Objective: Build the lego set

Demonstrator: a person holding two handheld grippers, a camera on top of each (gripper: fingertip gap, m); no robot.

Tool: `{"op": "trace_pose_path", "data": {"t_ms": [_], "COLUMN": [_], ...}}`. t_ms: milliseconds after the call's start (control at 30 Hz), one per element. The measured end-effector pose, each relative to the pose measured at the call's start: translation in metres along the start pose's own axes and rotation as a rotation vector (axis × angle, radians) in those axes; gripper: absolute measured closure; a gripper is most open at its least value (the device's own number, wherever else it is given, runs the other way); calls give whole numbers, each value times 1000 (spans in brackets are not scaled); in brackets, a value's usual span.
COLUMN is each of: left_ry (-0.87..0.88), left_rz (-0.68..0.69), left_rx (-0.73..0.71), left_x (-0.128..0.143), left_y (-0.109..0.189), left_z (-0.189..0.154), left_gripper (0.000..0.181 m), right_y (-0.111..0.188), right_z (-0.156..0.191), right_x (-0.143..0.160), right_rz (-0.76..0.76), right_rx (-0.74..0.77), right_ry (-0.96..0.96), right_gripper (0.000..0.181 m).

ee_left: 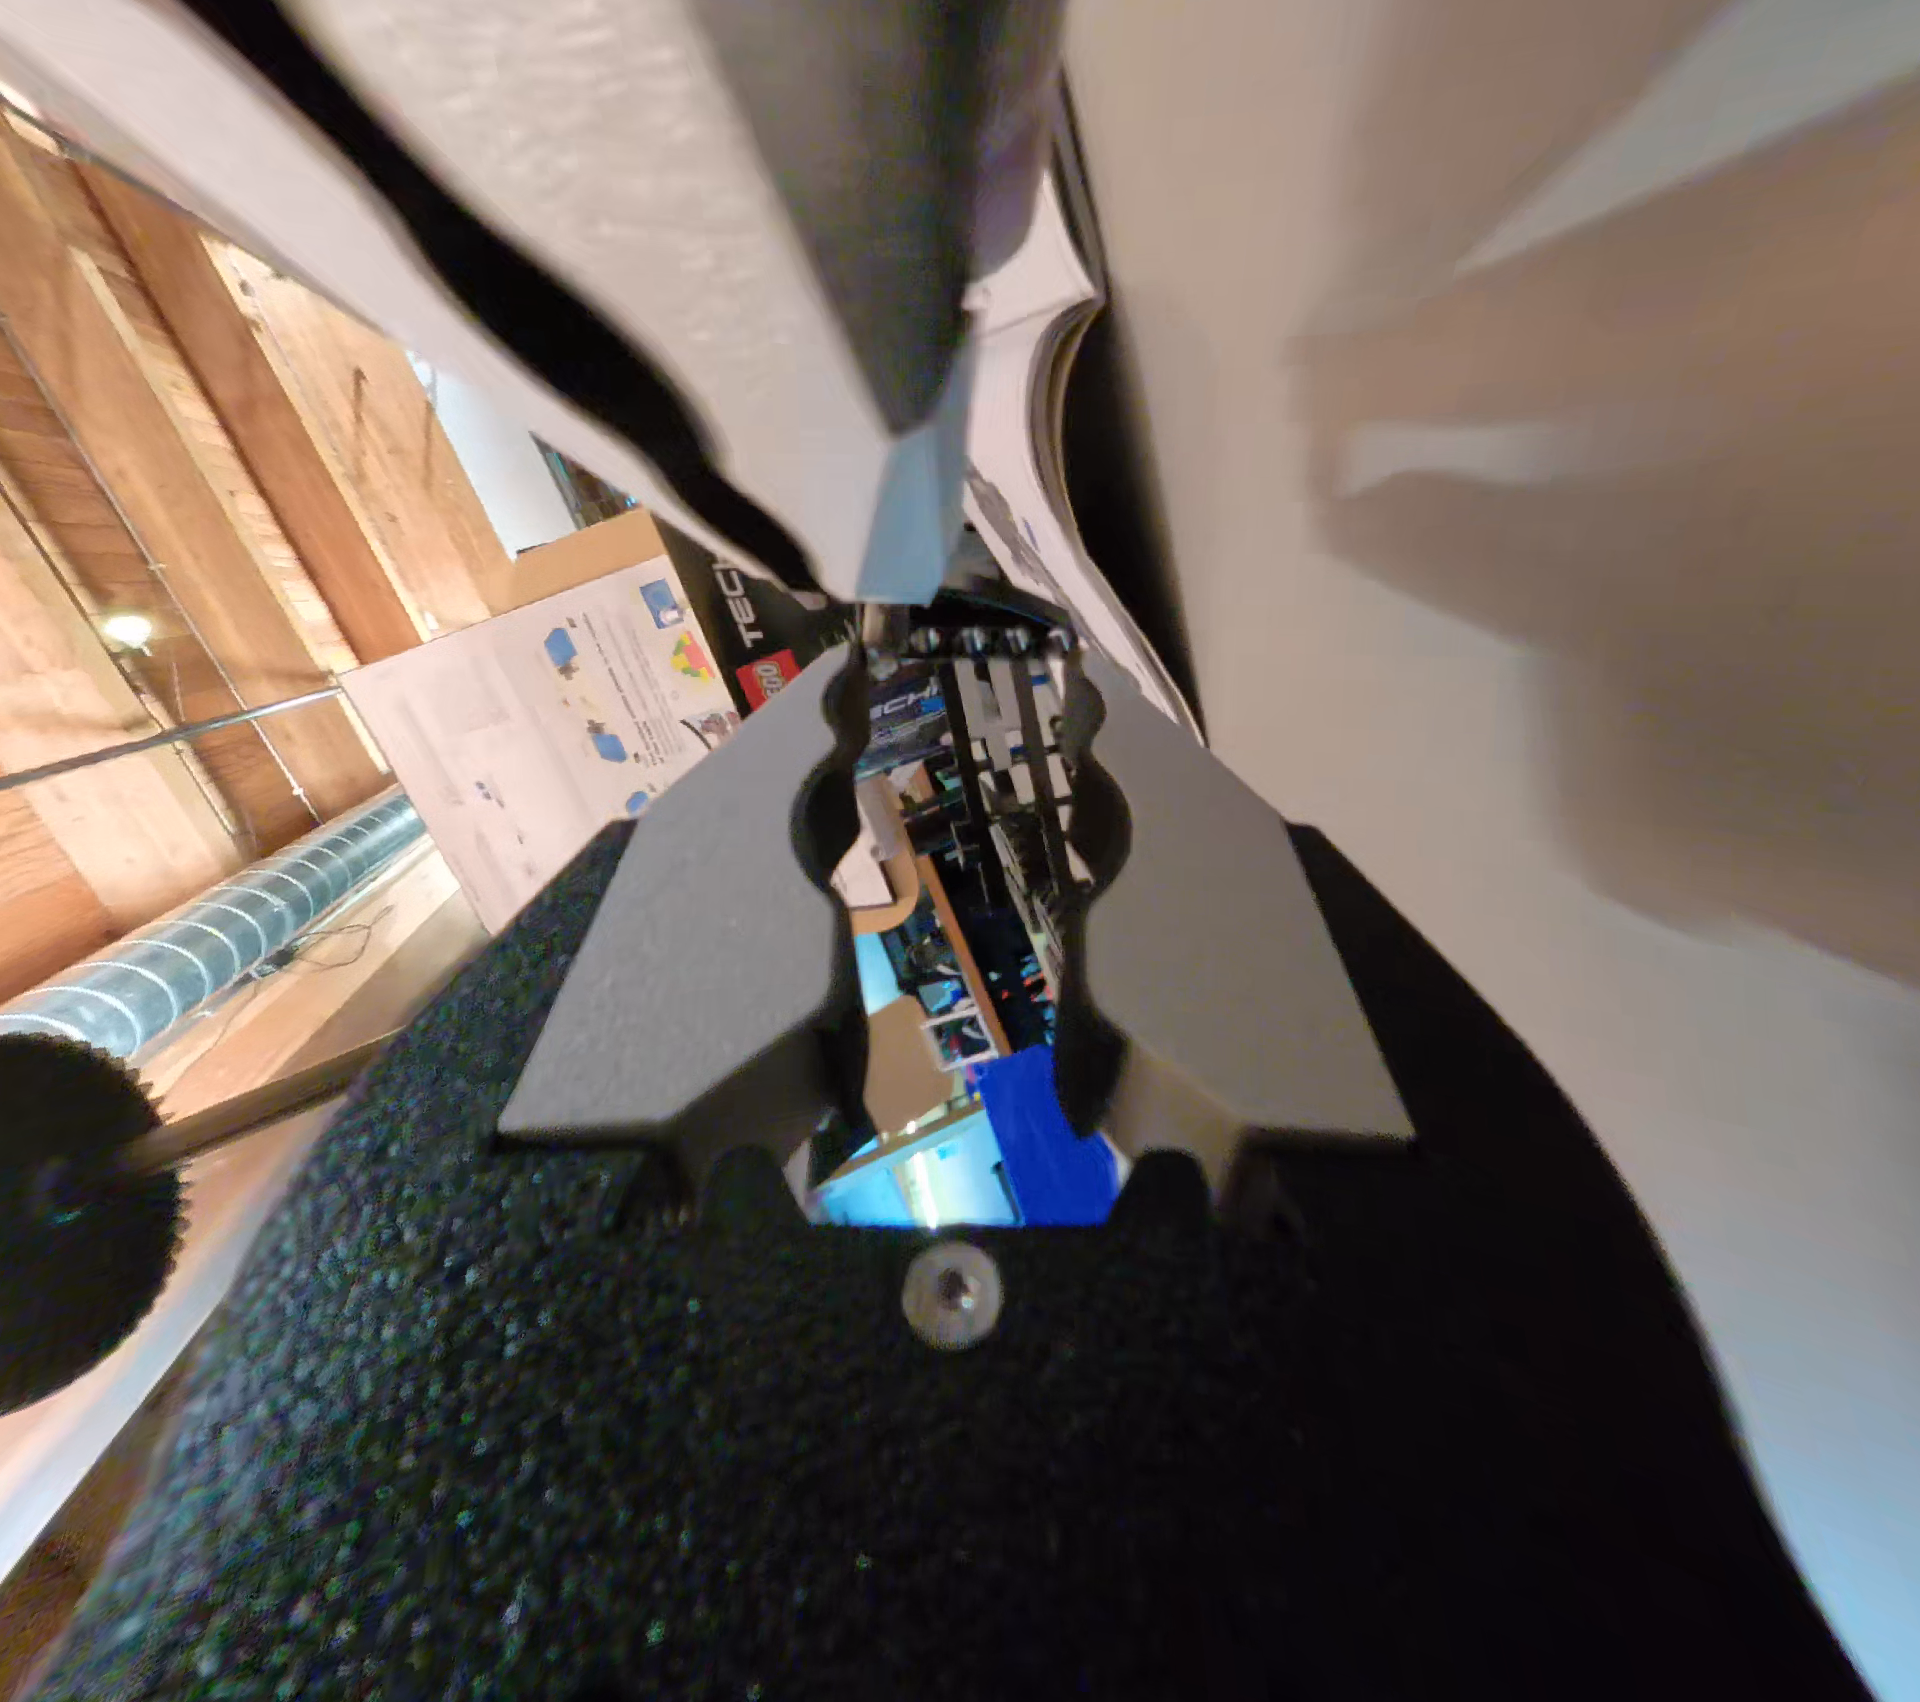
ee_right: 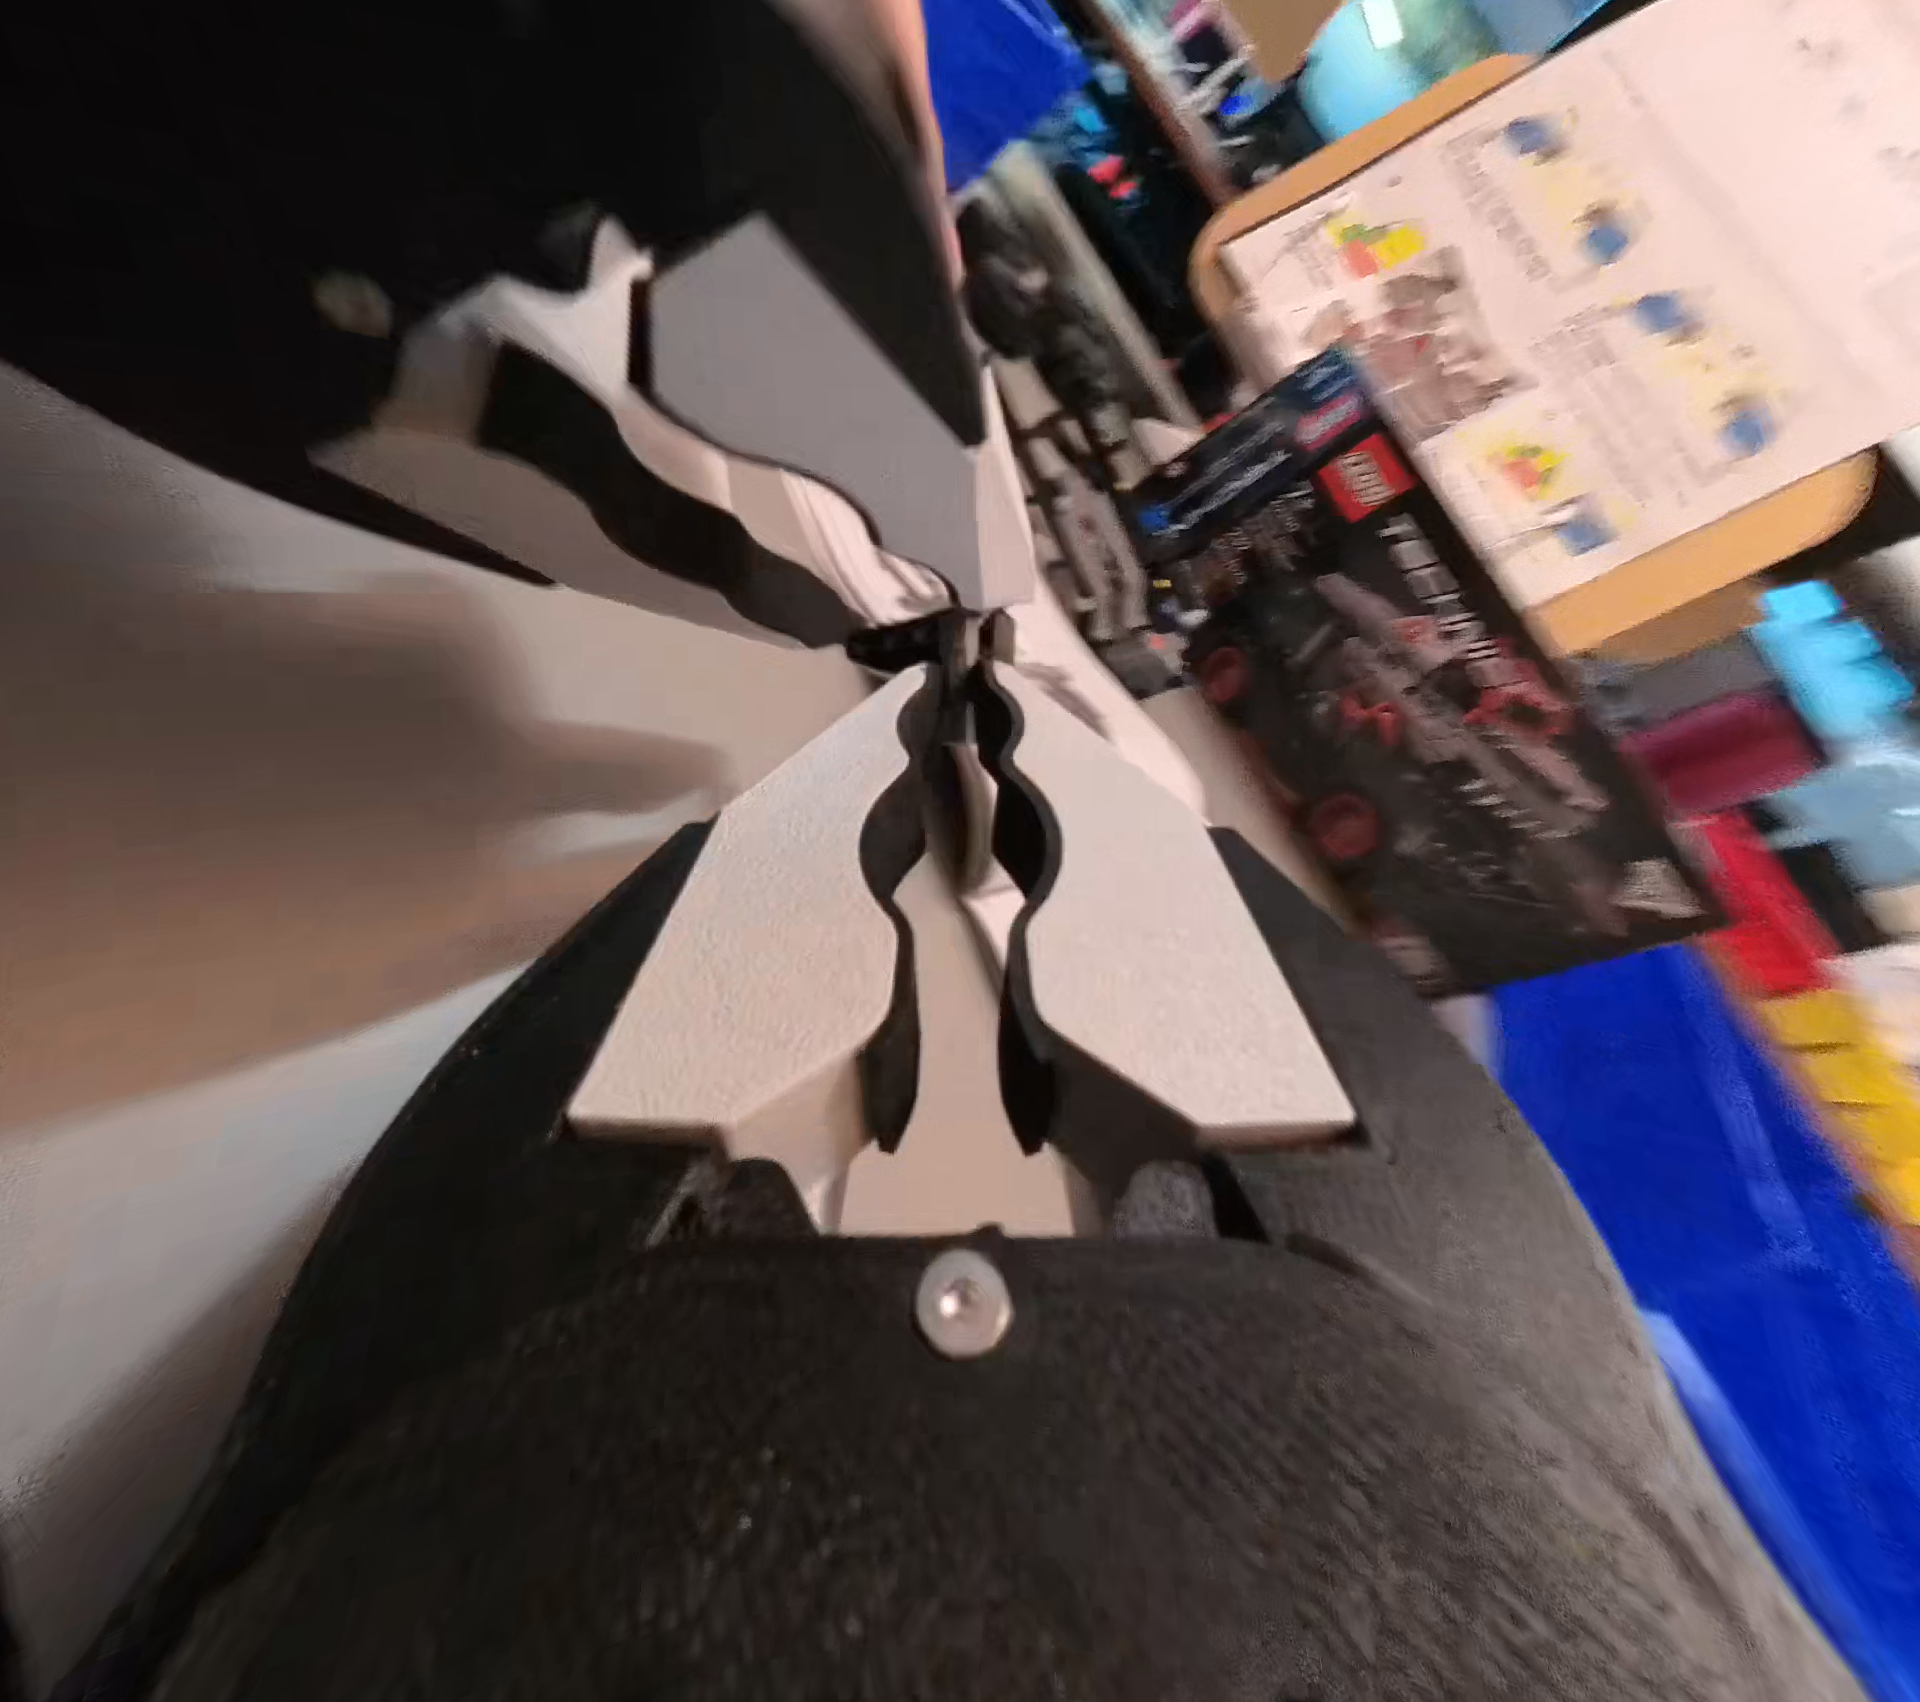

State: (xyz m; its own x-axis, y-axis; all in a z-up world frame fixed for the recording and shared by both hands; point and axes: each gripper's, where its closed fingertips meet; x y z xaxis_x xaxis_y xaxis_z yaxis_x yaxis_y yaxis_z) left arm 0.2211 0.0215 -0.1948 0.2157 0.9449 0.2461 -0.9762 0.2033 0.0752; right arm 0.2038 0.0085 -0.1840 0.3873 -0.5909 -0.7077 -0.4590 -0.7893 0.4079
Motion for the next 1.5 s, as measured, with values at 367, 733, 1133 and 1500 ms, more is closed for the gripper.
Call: {"op": "trace_pose_path", "data": {"t_ms": [367, 733, 1133, 1500], "left_ry": [488, 1023, 1441, 1508], "left_rz": [41, 153, 176, -46], "left_rx": [184, 365, 297, 596], "left_x": [16, 56, 127, 52], "left_y": [-10, 16, 24, 32], "left_z": [-31, -51, -19, -18], "left_gripper": [181, 170, 168, 161], "right_y": [-3, -3, 60, 88], "right_z": [-7, -6, -63, -79], "right_x": [82, 90, 70, 104], "right_rz": [249, 285, -137, -76], "right_rx": [-36, -51, 26, 9], "right_ry": [-236, -195, -415, -558], "right_gripper": [178, 178, 178, 178]}}
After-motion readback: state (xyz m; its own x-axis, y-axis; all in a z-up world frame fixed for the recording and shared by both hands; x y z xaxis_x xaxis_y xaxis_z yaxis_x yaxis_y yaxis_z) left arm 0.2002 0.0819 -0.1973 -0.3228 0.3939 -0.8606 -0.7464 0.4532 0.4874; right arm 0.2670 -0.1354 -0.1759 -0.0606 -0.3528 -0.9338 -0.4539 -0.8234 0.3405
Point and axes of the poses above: each gripper's, where its closed fingertips meet, y back along the fingers, x out of its underside, z = x × y across the jaws, and after that the axes turned 14 degrees about -x, right-handed
